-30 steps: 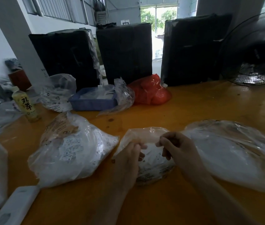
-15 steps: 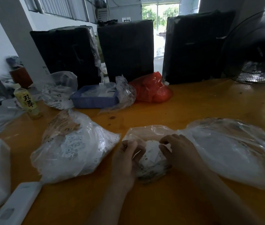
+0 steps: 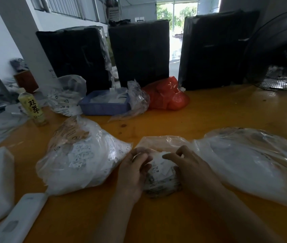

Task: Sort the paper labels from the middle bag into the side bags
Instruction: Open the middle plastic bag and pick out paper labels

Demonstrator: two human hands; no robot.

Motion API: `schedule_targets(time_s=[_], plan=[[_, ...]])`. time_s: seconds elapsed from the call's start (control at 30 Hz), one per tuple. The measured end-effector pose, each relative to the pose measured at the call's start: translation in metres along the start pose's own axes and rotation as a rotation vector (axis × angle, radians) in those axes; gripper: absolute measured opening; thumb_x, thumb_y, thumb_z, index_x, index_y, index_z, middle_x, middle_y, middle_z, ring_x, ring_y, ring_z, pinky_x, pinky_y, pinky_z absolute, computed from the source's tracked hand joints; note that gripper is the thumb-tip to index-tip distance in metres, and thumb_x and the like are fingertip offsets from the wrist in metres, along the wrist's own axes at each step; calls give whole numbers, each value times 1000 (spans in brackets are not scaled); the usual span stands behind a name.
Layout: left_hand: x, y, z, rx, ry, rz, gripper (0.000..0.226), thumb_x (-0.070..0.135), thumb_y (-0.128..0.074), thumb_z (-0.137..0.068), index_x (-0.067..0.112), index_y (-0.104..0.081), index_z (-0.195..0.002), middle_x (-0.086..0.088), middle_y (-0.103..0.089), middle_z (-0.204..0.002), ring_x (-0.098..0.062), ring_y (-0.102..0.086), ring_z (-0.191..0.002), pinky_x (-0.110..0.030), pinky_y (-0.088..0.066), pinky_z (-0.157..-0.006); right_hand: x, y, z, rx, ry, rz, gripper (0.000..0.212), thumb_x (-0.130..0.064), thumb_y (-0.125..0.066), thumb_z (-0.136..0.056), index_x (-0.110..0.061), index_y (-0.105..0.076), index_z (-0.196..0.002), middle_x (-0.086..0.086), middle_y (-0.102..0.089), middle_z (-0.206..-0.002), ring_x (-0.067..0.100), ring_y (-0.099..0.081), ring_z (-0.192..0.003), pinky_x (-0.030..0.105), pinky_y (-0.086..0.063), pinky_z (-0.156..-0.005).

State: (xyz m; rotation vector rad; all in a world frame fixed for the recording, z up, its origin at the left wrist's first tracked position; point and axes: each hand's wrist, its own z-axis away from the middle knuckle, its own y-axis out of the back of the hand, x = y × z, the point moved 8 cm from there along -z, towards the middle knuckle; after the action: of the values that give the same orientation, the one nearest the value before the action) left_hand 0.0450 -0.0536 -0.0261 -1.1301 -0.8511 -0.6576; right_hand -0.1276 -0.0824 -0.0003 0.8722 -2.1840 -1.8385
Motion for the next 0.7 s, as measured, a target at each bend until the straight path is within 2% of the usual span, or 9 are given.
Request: schedule_targets(time_s=[0.1,0.2,0.33,0.43,0.53,0.63,0.67,0.7], plan=[[2,-1,2,-12,-18,29,16,-6,-63,-95,9,-68,-99,-8,-77,-95,-15,-76,-82,-24,-62,-68,-4,-1,0,-58,26,34,42,-34,-62,-98,-44,-52,-137,-4,-38,-136,16,-49,-117,33,-50,-99],[2,-2,4,-21,-25,22,22,-8,-65,-94,7,-66,-110,-10,-78,-98,-16,-77,-86,-23,-61,-68,-7,2,0,-33,51,49,29,-39,-59,-99,-39,-64,-127,-3,-44,-127,15,-51,-110,31,-51,-93],[2,-3,5,-52,-24,2,32,-9,-63,-95,9,-68,-120,-13,-79,-105,-17,-78,-89,-21,-61,-70,-1,13,2,62,5,-46,19,-39,-62,-97,-32,-70,-113,-8,-50,-120,8,-50,-94,23,-48,-82],[1,-5,6,-72,-13,31,29,-10,-62,-94,9,-77,-110,-14,-79,-106,-19,-78,-94,-21,-61,-74,5,14,1,24,-7,-51,17,-44,-66,-93,-33,-71,-106,-12,-50,-115,4,-46,-91,21,-46,-81],[-1,-6,5,-86,12,116,18,-3,-71,-84,7,-81,-94,-20,-77,-113,-25,-78,-97,-22,-62,-75,12,14,0,-77,-22,-96,20,-45,-69,-91,-36,-76,-107,-15,-55,-108,3,-52,-90,23,-48,-82],[-1,-8,4,-102,-2,124,10,6,-76,-77,9,-82,-86,-18,-78,-102,-23,-78,-93,-23,-62,-75,24,29,3,52,-94,-357,8,-40,-75,-85,-38,-77,-92,-20,-65,-94,0,-59,-79,19,-48,-71],[0,-8,4,-100,-11,104,10,8,-76,-77,10,-82,-85,-17,-78,-100,-23,-78,-93,-24,-62,-74,30,34,5,115,-147,-475,2,-42,-75,-84,-42,-74,-86,-21,-66,-85,-2,-61,-75,14,-46,-66],[1,-7,4,-98,-21,70,10,9,-76,-78,11,-82,-85,-17,-78,-99,-22,-77,-94,-24,-62,-73,36,36,7,165,-212,-598,5,-43,-73,-85,-43,-70,-82,-21,-67,-77,-3,-62,-72,13,-47,-60]])
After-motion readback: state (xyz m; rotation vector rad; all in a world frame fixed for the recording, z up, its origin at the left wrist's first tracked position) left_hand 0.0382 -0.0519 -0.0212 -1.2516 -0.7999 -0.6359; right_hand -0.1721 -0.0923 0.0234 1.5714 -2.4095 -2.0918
